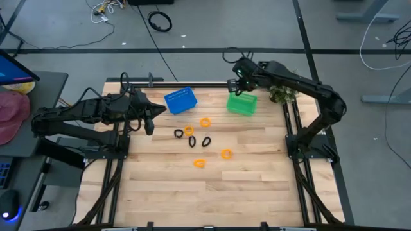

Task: Sort spring keychains
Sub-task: Put the black spring keychain into the green bin

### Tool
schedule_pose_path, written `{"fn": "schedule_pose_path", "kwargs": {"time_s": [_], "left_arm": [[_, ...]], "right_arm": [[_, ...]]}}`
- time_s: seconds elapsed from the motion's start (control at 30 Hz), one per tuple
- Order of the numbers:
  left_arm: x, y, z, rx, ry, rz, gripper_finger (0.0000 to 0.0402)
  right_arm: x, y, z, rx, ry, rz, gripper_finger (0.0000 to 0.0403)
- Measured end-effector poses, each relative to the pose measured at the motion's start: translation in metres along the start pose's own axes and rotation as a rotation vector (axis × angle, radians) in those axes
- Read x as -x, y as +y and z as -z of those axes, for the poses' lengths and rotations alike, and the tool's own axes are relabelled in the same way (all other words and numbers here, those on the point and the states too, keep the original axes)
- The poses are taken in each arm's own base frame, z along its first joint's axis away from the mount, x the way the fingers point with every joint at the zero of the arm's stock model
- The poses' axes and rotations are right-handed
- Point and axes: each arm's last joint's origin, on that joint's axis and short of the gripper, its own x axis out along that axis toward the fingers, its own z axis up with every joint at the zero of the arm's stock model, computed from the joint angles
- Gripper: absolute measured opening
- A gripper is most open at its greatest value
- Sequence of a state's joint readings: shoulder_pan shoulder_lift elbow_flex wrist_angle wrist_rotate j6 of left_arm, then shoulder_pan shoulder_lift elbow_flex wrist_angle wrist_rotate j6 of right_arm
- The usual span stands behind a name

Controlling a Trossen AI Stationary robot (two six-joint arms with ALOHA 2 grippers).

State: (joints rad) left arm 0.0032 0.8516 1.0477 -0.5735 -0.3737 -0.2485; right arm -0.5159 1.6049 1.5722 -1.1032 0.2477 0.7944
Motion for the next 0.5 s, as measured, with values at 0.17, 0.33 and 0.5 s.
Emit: {"fn": "schedule_pose_path", "kwargs": {"time_s": [0.17, 0.33, 0.5], "left_arm": [[0.000, 0.000, 0.000, 0.000, 0.000, 0.000, 0.0042], [0.000, 0.000, 0.000, 0.000, 0.000, 0.000, 0.0042], [0.000, 0.000, 0.000, 0.000, -0.001, 0.000, 0.0042]], "right_arm": [[-0.027, -0.005, 0.006, -0.008, 0.066, 0.055, 0.0000], [-0.048, -0.014, 0.013, -0.011, 0.119, 0.100, 0.0000], [-0.065, -0.025, 0.024, -0.004, 0.191, 0.143, 0.0000]]}}
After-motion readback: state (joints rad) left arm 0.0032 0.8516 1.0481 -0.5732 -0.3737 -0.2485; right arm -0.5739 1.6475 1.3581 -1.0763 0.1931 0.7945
